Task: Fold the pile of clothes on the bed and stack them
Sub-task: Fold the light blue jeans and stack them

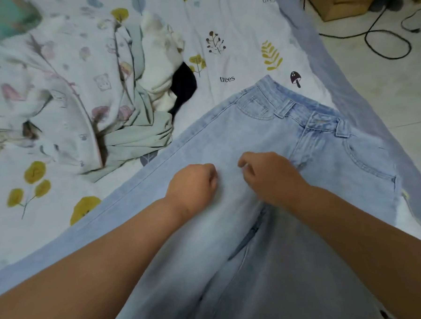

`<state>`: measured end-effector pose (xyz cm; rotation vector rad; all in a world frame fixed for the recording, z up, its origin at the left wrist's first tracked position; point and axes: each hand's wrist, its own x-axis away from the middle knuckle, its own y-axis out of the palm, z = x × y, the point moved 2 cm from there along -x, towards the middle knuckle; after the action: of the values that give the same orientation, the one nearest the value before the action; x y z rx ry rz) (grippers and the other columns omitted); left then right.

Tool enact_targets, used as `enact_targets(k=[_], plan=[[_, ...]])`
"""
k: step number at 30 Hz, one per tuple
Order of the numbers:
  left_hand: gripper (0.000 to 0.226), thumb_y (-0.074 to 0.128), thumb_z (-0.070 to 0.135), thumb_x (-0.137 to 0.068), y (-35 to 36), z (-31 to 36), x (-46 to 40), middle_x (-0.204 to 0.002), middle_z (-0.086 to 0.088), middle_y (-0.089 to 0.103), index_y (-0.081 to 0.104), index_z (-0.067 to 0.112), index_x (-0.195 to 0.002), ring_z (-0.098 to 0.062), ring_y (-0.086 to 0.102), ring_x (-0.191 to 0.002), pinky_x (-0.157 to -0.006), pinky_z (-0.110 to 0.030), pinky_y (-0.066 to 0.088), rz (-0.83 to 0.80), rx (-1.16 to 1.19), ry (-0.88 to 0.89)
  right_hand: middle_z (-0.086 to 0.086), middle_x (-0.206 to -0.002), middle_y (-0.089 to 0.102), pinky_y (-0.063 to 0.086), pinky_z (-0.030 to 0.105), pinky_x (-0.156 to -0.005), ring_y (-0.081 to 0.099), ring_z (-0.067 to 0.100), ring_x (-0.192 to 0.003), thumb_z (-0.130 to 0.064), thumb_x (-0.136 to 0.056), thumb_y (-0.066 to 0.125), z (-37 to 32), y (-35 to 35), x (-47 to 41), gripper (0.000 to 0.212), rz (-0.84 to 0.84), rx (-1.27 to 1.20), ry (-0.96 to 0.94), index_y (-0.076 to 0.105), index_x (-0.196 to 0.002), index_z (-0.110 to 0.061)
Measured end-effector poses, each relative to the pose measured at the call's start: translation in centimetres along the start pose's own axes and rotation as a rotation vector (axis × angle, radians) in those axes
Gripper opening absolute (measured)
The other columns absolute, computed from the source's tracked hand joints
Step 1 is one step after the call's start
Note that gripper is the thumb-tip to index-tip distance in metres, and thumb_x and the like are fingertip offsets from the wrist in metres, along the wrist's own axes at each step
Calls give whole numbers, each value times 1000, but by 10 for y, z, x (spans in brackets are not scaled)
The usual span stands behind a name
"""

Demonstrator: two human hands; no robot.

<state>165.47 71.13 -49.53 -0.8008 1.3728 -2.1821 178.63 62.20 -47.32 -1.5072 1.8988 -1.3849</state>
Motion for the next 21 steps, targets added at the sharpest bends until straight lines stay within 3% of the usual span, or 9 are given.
enact_targets(k=[5,10,13,17,21], plan=[[23,43,20,-92,-16,-65,62,-101,-7,67,62,11,-101,-28,59,-94,-74,-32,44,-16,-12,-137,12,-107,62,34,26,-70,55,29,-94,-14,-93,41,-59,43,18,25,-150,14,-95,57,-112,-17],[18,45,19,-90,-28,-147,133,-101,-10,62,60,10,-94,-29,58,-95,-77,-34,45,-61,-66,-320,8,-121,55,39,29,-89,50,26,-112,-14,-93,41,-110,98,39,30,-222,168,-195,51,-121,-16],[29,48,25,-91,-31,-199,179,-119,-10,51,53,13,-116,-30,51,-109,-86,-35,43,-106,-211,-464,8,-139,40,32,31,-103,37,23,-127,-22,-93,43,-141,133,58,42,-228,218,-271,39,-134,-19],[45,43,22,-90,-29,-261,227,-140,-9,38,37,14,-134,-29,38,-127,-100,-38,34,-90,-332,-629,5,-158,1,15,32,-114,7,19,-144,-40,-94,41,-168,172,75,67,-247,259,-379,9,-150,-24],[48,36,17,-91,-29,-313,253,-140,-7,41,29,16,-139,-25,37,-130,-107,-42,26,-191,-386,-729,4,-158,-7,8,38,-115,0,22,-145,-44,-96,34,-177,202,76,65,-387,437,-367,3,-150,-25]])
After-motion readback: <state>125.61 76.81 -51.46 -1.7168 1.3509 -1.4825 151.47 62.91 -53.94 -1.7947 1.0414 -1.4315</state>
